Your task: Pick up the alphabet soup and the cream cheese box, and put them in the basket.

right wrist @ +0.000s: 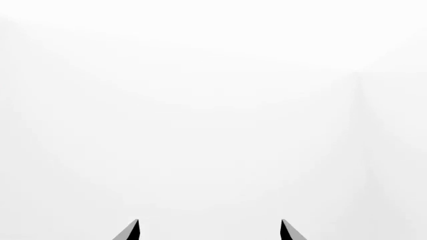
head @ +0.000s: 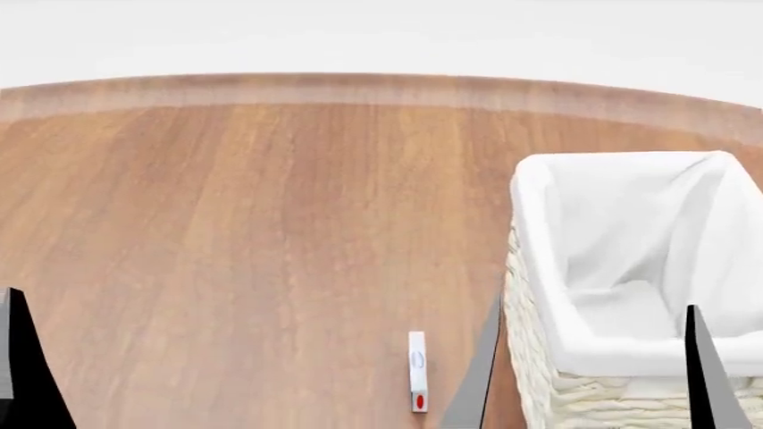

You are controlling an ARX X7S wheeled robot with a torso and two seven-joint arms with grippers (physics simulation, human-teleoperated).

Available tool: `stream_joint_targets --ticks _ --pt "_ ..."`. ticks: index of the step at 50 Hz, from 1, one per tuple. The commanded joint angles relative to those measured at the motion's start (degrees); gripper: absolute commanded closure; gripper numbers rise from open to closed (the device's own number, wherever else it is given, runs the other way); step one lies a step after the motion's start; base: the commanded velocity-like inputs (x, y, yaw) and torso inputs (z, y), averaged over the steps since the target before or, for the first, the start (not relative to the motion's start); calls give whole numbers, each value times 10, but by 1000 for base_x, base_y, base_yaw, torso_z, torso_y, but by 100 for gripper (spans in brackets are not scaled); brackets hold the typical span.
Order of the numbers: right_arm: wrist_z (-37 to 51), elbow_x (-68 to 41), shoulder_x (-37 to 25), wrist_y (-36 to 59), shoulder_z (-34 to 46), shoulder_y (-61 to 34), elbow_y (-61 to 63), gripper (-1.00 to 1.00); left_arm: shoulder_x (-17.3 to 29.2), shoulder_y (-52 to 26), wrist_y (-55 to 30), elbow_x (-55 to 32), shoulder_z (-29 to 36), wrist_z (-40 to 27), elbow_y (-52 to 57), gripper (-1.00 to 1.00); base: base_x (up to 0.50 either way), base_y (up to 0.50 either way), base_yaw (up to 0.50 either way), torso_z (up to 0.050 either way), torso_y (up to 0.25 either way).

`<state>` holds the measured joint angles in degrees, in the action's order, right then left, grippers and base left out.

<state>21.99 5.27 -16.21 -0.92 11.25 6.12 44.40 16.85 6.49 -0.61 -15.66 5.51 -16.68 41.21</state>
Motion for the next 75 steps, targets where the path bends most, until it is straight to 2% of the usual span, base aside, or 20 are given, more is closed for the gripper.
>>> stream_joint_targets --ticks 1,75 --pt "3 -1 -3 -1 2 1 0 -100 4 1 -1 4 3 -4 -1 -100 0 0 0 0 -139" --pt "17 -20 -19 -15 13 -5 -22 -100 15 -1 15 -11 10 -19 -12 -100 0 0 0 0 -150"
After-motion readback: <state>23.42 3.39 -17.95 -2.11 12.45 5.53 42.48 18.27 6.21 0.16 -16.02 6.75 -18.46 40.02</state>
